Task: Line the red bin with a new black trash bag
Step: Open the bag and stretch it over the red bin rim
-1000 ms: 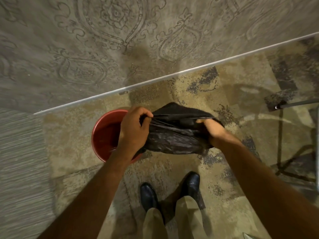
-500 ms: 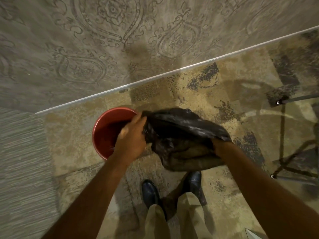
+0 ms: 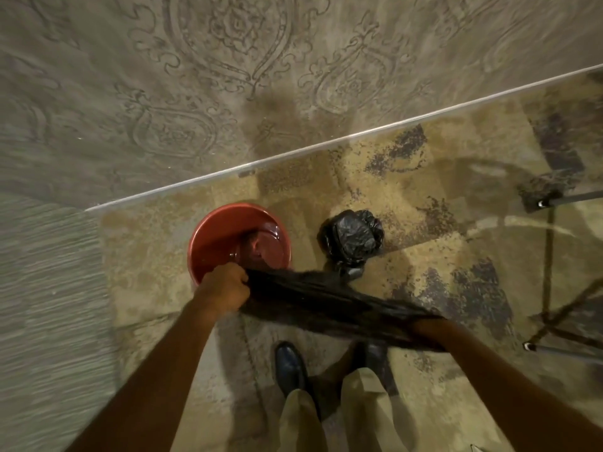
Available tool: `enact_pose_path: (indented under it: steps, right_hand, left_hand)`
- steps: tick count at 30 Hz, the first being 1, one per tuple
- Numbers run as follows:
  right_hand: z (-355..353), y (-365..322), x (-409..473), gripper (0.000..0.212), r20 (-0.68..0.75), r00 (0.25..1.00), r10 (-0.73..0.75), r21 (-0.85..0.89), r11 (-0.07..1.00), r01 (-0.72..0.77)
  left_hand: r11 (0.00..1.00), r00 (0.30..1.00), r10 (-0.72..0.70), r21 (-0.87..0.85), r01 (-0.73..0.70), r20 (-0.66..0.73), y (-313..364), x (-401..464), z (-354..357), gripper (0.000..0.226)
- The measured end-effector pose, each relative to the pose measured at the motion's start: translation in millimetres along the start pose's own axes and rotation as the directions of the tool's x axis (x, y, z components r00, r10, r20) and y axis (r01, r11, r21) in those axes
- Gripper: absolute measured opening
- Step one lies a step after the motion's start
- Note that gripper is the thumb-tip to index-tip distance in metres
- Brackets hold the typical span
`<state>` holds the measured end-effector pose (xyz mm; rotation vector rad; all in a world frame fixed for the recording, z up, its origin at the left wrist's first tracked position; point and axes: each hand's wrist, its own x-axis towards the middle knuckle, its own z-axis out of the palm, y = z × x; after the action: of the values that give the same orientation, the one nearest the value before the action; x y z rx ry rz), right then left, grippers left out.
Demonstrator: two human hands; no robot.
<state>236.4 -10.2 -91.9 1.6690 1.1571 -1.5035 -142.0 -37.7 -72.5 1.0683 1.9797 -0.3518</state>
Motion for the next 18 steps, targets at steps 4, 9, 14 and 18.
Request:
enact_pose_path:
  steps: [4,9,14,18]
  right_hand:
    - [-26,-15,7,0.031,-0.177,0.975,0.135,0.118,0.986,-0.115]
    - [-56,-59,-22,0.090,-0.221,0.970,-0.106,-0.029,0.994,0.102]
    - [-39,-81,-7,0.060,-0.157,0.984,-0.087,0.118,0.987,0.106]
    - [-18,-81,11,0.060,-0.345,0.935,-0.078,-0.033,0.997,0.071]
  left_hand:
    - [0.940,0.969,0.040,-0.320,-0.120,-0.245,-2,7,-14,0.043]
    - [0.833,0.758,0.058,-0.387,-0.395,-0.649,11,3,-37,0.019]
    - [0.742,0.630,0.091,-0.369,-0.559,-0.771,-7,-11,-49,0.038]
    - [0.742,0.634,0.079,-0.379,-0.553,-0.769,-37,-17,-42,0.044]
